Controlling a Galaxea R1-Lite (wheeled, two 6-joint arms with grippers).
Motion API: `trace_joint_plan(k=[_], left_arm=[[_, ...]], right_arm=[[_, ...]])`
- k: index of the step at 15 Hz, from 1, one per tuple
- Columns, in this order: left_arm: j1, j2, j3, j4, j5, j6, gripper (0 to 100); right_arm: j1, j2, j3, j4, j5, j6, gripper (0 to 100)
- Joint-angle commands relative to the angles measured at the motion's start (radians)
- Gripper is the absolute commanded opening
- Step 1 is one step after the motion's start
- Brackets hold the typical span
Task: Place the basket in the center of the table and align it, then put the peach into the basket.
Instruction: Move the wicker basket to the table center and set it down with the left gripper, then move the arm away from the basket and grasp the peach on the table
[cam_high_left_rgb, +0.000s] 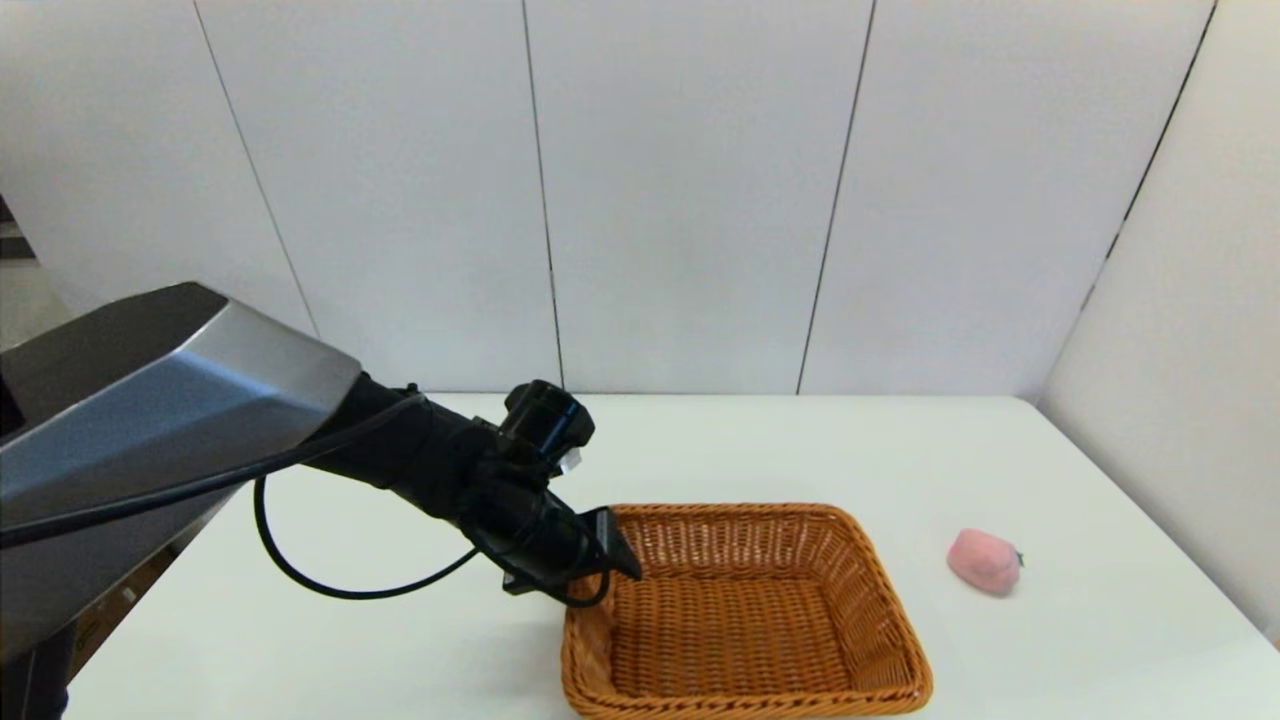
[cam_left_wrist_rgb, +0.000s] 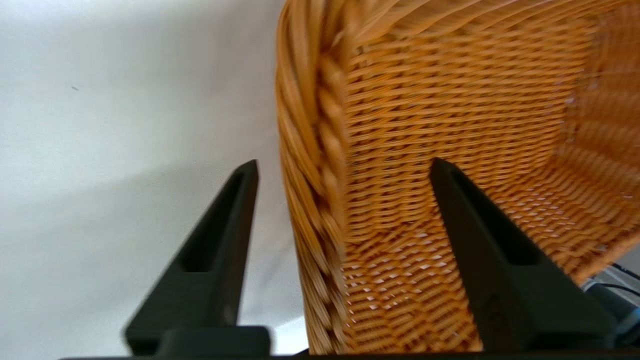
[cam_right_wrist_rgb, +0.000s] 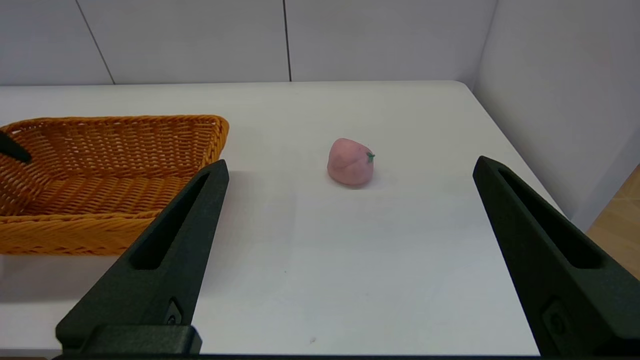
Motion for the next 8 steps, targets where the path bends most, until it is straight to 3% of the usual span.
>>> trace_joint_plan(k=[1, 4, 8], left_arm=[[0.065, -0.236, 0.027, 0.015, 0.0, 0.061, 100], [0.111, -0.539, 0.102, 0.032, 0.01, 0.112, 100], [0.147, -0.932, 0.231, 0.054, 0.119, 0.282, 100]], right_arm=[[0.0, 0.001, 0.0, 0.0, 0.0, 0.0, 100], [0.0, 0.001, 0.0, 0.0, 0.0, 0.001, 100], [0.0, 0.0, 0.001, 0.0, 0.0, 0.0, 100]])
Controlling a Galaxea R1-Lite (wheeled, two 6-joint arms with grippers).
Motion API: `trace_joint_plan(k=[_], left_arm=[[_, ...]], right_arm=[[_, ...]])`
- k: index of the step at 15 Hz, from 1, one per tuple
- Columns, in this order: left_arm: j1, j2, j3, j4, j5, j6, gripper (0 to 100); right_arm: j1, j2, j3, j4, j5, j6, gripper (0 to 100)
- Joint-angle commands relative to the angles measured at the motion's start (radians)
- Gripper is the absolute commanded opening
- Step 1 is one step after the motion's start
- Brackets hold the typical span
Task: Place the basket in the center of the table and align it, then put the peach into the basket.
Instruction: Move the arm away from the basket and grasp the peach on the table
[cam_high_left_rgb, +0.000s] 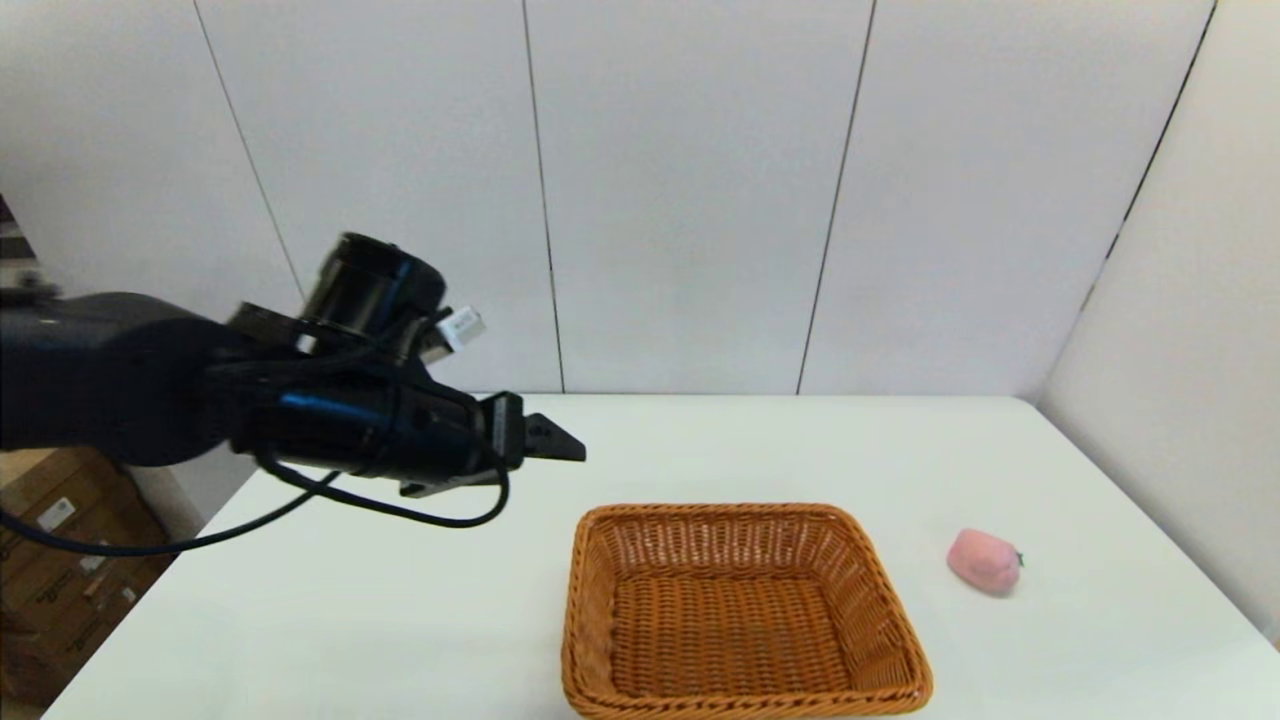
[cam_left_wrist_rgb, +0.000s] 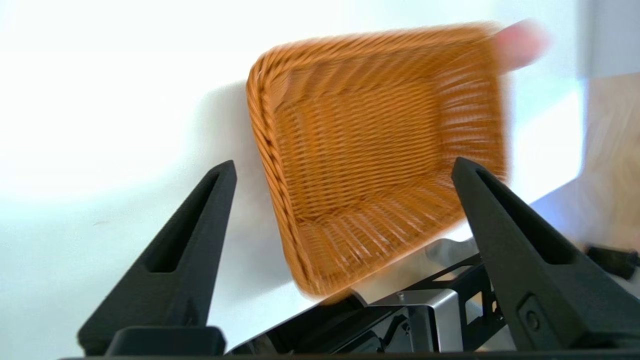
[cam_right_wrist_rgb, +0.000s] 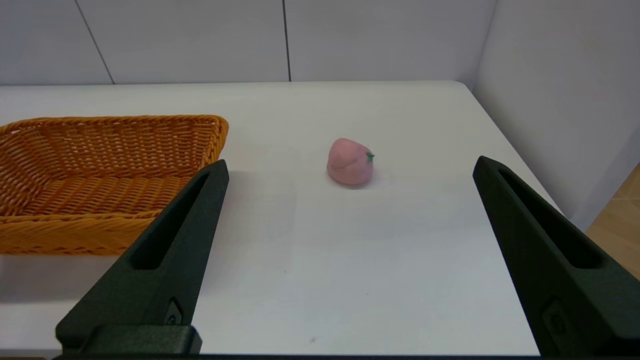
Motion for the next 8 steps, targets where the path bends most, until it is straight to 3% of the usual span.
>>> trace_joint_plan(k=[1, 5, 8], left_arm=[[0.047, -0.554, 0.179, 0.025, 0.132, 0.16, 100], [0.049, -0.928, 0.337, 0.05, 0.221, 0.163, 100], [0.207, -1.214, 0.444, 0.112, 0.236, 0.173, 100]], right_arm=[[0.0, 0.0, -0.001, -0.001, 0.0, 0.0, 100], [0.0, 0.001, -0.001, -0.001, 0.0, 0.0, 100], [0.0, 0.0, -0.001, -0.001, 0.0, 0.001, 100]])
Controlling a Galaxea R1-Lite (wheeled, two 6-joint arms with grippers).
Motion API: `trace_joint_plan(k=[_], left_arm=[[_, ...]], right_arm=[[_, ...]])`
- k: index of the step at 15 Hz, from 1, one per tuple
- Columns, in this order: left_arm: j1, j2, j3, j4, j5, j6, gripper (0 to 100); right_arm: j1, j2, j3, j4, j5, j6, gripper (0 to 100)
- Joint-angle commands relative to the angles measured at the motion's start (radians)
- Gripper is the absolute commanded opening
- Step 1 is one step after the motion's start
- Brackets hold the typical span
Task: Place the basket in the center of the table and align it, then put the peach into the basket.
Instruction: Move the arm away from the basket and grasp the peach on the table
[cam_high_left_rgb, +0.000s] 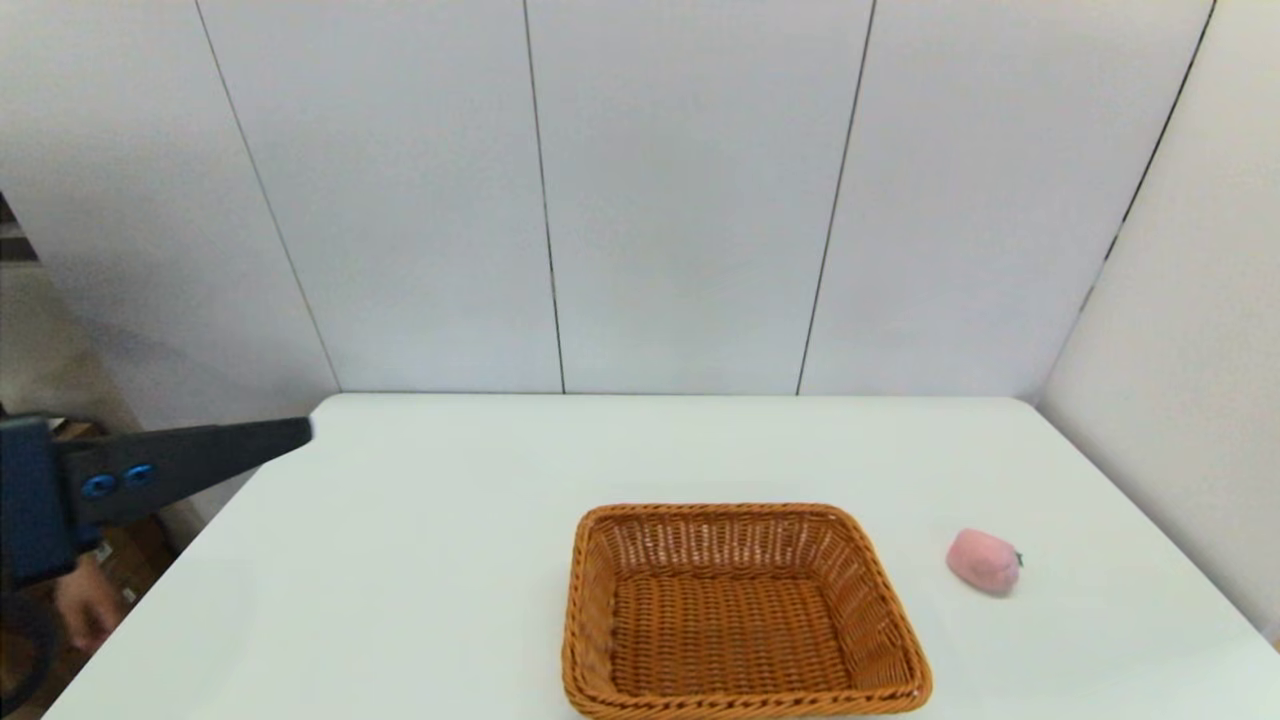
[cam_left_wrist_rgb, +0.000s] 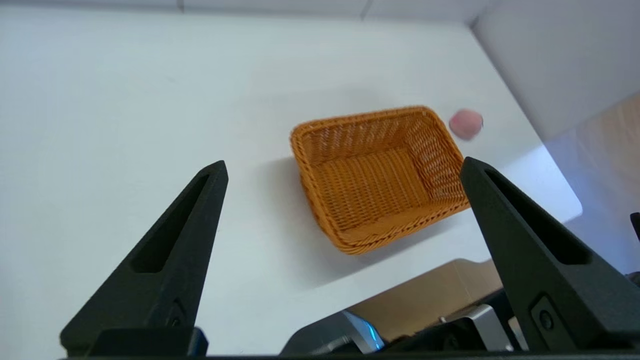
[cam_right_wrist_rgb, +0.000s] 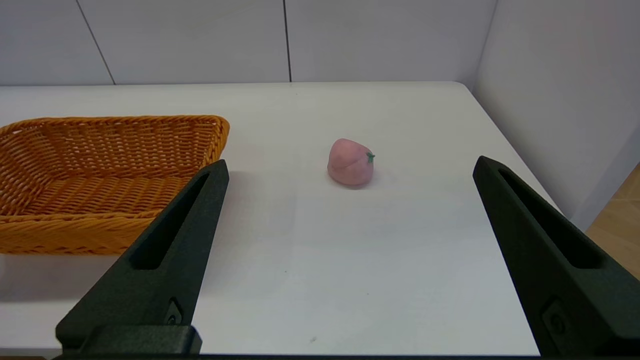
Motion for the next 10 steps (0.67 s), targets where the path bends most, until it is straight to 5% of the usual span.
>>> trace_joint_plan(k=[1, 6, 10], left_arm=[[0.174, -0.558, 0.226, 0.087, 0.059, 0.025, 100], [0.278, -0.661, 0.348, 0.123, 0.138, 0.103, 100], [0.352, -0.678, 0.388, 0.106, 0.103, 0.215, 100]], right_arm=[[0.0, 0.001, -0.001, 0.0, 0.0, 0.0, 100], [0.0, 0.0, -0.001, 0.0, 0.0, 0.001, 100], [0.0, 0.0, -0.001, 0.0, 0.0, 0.0, 100]])
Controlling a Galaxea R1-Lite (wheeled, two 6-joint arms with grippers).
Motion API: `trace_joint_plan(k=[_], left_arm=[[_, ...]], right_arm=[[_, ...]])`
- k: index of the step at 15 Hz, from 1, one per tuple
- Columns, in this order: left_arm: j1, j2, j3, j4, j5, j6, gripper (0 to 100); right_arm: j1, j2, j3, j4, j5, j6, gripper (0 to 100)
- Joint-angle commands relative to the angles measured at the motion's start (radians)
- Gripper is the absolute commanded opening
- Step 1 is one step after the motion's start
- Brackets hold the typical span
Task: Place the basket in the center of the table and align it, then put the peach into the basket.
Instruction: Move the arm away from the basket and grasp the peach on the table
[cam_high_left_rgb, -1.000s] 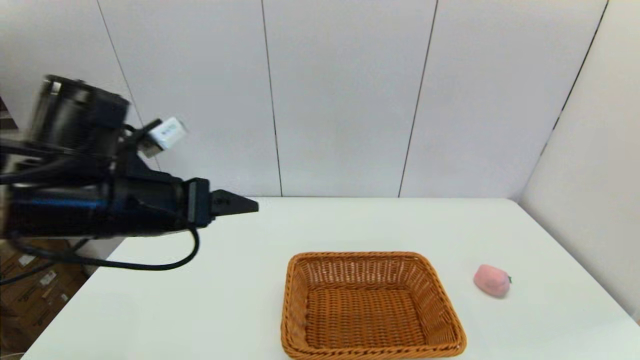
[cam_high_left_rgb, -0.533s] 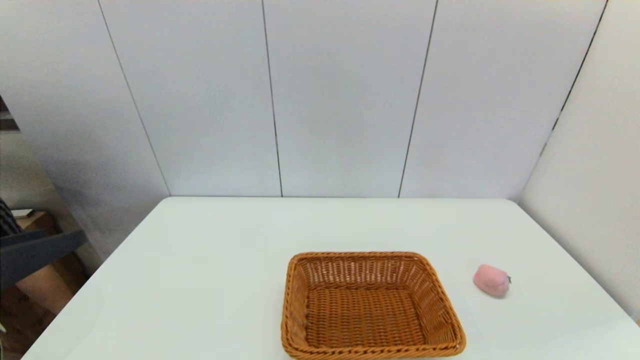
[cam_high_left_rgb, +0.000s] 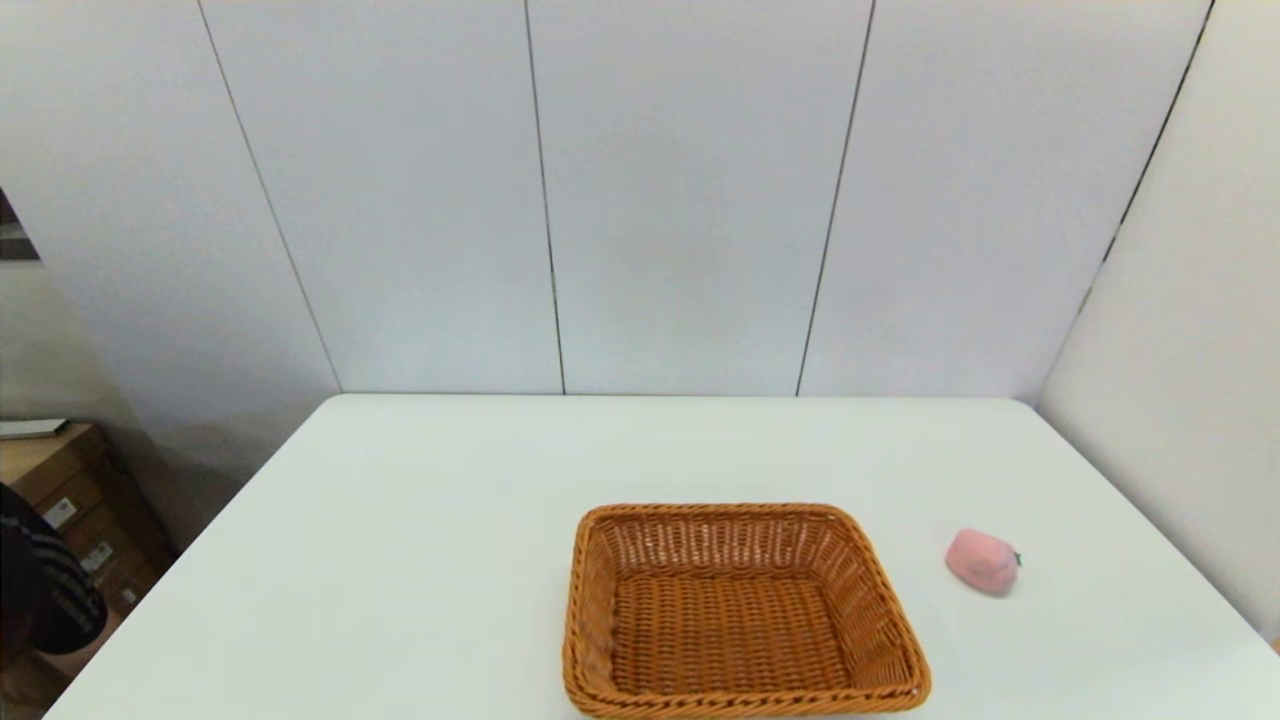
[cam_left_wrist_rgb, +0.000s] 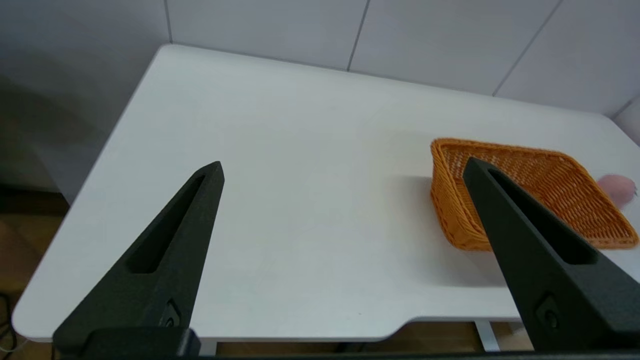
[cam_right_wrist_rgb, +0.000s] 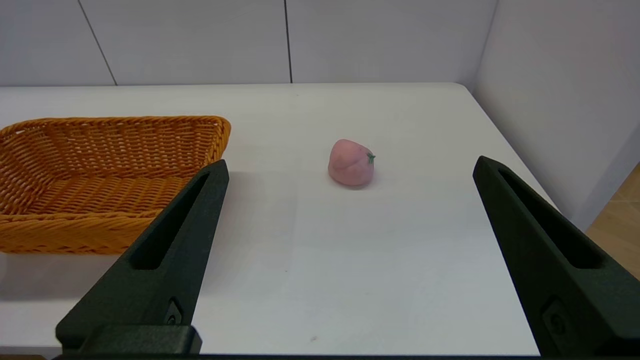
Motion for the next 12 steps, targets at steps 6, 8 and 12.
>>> trace_joint_plan(k=[6, 8, 12], left_arm=[[0.112, -0.211, 0.247, -0.068, -0.007, 0.148, 100], [0.112, -0.259, 0.355, -0.186, -0.007, 0.174, 100], [0.111, -0.306, 0.511, -0.352, -0.01, 0.262, 100]], right_arm=[[0.0, 0.001, 0.0, -0.001, 0.0, 0.001, 100], [0.0, 0.001, 0.0, -0.001, 0.0, 0.001, 100], [0.0, 0.001, 0.0, -0.001, 0.0, 0.001, 100]])
